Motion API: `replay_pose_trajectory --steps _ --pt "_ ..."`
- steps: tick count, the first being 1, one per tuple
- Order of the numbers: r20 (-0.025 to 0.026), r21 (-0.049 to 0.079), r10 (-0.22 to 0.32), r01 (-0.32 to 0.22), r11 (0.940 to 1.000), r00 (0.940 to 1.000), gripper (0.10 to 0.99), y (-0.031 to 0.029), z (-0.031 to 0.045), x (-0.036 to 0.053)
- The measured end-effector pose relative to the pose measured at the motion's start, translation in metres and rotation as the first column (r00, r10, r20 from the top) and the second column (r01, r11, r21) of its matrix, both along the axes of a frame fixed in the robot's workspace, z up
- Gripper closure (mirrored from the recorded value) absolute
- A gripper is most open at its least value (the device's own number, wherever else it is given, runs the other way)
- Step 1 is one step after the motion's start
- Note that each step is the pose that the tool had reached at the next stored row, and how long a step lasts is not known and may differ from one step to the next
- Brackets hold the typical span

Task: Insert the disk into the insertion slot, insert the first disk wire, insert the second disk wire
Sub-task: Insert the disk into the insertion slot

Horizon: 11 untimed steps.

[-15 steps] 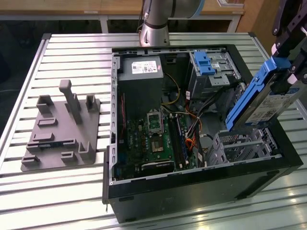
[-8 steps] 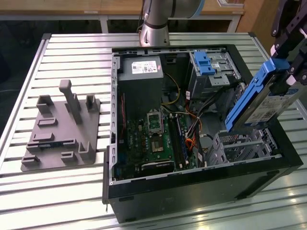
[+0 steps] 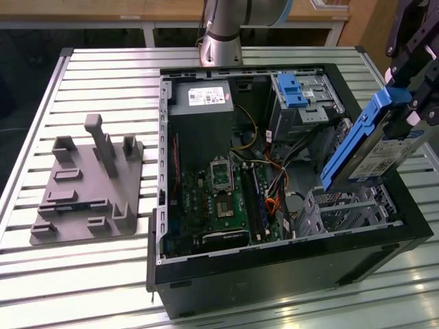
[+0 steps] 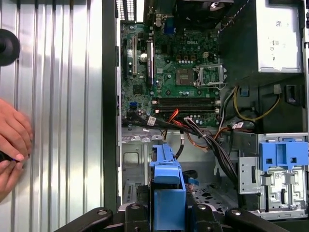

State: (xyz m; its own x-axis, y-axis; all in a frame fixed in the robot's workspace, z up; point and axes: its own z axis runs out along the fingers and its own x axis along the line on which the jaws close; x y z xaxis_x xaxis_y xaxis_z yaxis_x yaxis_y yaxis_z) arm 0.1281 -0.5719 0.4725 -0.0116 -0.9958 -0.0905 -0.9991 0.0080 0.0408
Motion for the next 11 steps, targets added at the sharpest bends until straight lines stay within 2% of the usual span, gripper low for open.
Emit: replay_pose_trajectory --steps 11 --pt "0.0 -0.004 -0.002 0.002 1.0 1.0 0.722 0.0 -0.0081 0.0001"
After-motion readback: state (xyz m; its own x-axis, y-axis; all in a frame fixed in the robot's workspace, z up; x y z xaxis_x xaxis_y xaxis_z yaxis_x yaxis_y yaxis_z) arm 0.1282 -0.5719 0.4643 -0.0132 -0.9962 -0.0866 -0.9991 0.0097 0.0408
